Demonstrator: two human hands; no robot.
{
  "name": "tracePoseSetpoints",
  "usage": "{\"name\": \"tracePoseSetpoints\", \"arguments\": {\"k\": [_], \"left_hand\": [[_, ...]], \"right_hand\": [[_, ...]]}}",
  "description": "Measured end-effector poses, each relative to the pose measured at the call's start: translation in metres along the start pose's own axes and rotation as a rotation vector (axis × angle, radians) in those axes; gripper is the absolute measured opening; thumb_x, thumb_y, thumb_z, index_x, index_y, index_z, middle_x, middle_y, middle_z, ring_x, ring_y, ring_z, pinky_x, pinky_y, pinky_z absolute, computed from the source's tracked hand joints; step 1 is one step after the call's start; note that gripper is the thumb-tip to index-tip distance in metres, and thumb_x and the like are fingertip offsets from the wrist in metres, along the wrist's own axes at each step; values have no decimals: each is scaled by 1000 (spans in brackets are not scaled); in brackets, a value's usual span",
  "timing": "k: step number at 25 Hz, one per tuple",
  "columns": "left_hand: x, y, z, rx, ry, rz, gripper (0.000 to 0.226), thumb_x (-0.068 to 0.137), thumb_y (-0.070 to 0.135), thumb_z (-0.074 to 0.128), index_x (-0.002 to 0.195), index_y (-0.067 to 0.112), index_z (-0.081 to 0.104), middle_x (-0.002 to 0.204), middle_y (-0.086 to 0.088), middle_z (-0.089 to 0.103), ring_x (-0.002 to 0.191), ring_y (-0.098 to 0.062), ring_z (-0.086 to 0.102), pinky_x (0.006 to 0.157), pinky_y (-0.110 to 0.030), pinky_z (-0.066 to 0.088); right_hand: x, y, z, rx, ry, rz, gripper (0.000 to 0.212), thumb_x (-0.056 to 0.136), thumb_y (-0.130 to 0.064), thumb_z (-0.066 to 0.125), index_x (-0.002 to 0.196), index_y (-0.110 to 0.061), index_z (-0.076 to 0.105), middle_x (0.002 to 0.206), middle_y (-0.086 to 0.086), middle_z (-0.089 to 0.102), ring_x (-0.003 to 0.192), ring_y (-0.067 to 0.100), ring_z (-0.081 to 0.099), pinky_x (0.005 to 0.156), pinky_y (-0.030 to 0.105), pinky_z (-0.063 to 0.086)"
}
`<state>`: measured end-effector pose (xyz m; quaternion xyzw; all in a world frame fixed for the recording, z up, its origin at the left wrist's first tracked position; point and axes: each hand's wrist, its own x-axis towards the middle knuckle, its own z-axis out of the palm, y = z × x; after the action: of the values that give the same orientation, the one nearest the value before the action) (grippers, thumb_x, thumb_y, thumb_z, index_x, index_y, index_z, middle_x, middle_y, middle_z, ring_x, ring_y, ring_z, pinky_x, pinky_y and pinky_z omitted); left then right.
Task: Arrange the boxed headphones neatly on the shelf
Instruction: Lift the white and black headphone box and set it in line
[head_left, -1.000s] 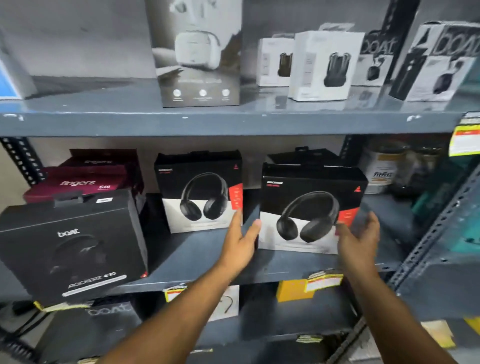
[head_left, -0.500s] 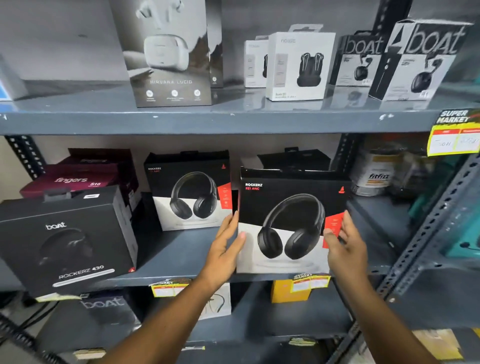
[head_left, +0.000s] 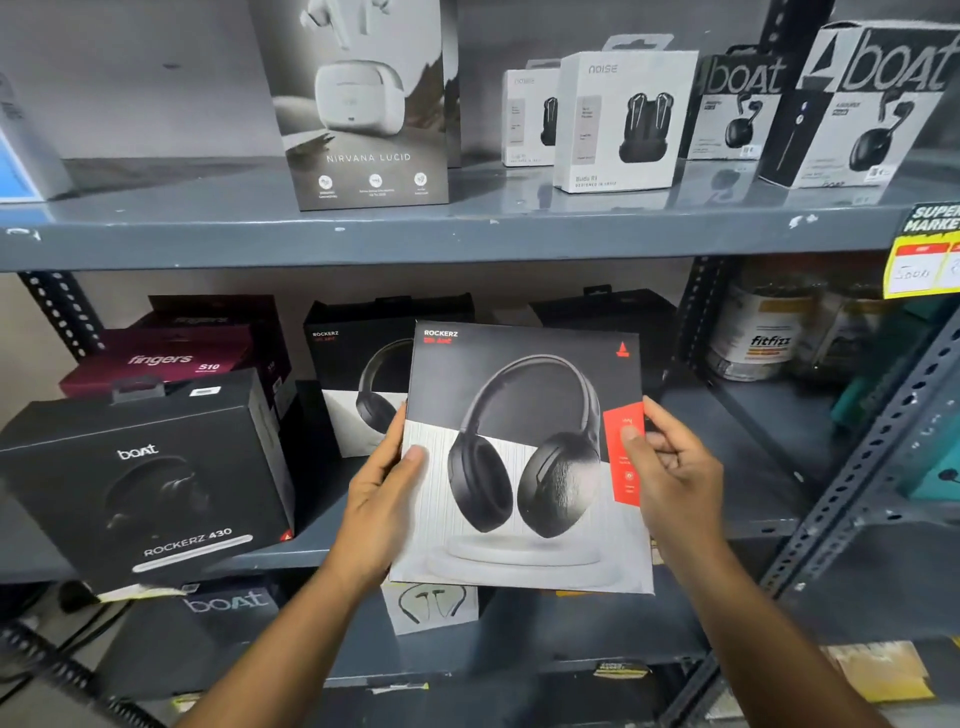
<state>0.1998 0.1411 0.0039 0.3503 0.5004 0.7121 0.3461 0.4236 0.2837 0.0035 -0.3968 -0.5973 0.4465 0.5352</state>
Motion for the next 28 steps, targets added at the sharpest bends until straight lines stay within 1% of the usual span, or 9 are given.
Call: {"name": "tracePoseSetpoints", "arguments": {"k": [3,5,7,10,13,16,19,23,28], "left_hand": [[-6,3,-12,145,99,36,47,99,9,49,136,38,51,136,6,60,122,-6,55,110,-29,42],[-4,1,-23,345,201,105,52,97,10,53,139,39,43,119,1,55,109,-4,49,107,-20,35],[0,0,-37,393,266,125,55,97,10,53,141,40,41,112,14,52,105,5,49,106,-19,32],[12,-3,-56,374,282,54,68,93,-5,47,145,39,39,135,23,52,124,9,47,116,-32,32],[27,-7,-70,393,271,-31,86,84,-13,41,149,41,26,151,11,44,138,-12,42,118,-43,31],[42,-13,-74,353,289,-40,88,83,-12,44,153,32,15,156,5,37,143,-14,34,122,-42,24],[57,-19,-78,319,330,-43,87,87,-6,55,154,26,11,158,2,33,144,-12,30,123,-41,21],[71,-29,-87,334,369,-40,90,85,-2,61,154,28,12,151,13,36,142,-10,31,116,-29,23],[64,-36,-91,469,347,-107,94,85,-6,51,154,28,-3,161,-3,27,145,-26,32,120,-41,28]], "right_hand": [[-3,1,13,29,-44,-26,37,85,-34,67,113,-57,63,113,19,66,82,18,70,66,22,56],[-6,5,25,54,-110,-24,40,88,-24,67,113,-55,63,119,17,65,96,27,70,74,26,57],[-7,9,44,49,-182,-15,47,89,-16,66,117,-54,60,121,14,66,95,15,69,73,15,53],[-2,13,72,-12,-240,-6,60,87,-8,65,129,-49,53,116,-2,71,80,-10,66,66,4,48],[7,17,100,-50,-347,26,70,86,-1,62,130,-54,47,99,-27,73,83,5,71,77,30,59],[15,23,123,-109,-433,72,77,84,3,60,148,-34,37,120,-16,67,96,30,67,92,52,54],[17,35,133,-135,-505,80,83,83,4,58,150,-36,32,135,-8,60,115,6,63,98,41,54],[21,44,142,-117,-549,90,86,83,8,56,153,-30,26,143,-12,53,137,12,47,110,43,44],[14,40,146,-132,-479,53,77,84,5,59,149,-27,34,129,-23,54,129,10,53,105,37,45]]}}
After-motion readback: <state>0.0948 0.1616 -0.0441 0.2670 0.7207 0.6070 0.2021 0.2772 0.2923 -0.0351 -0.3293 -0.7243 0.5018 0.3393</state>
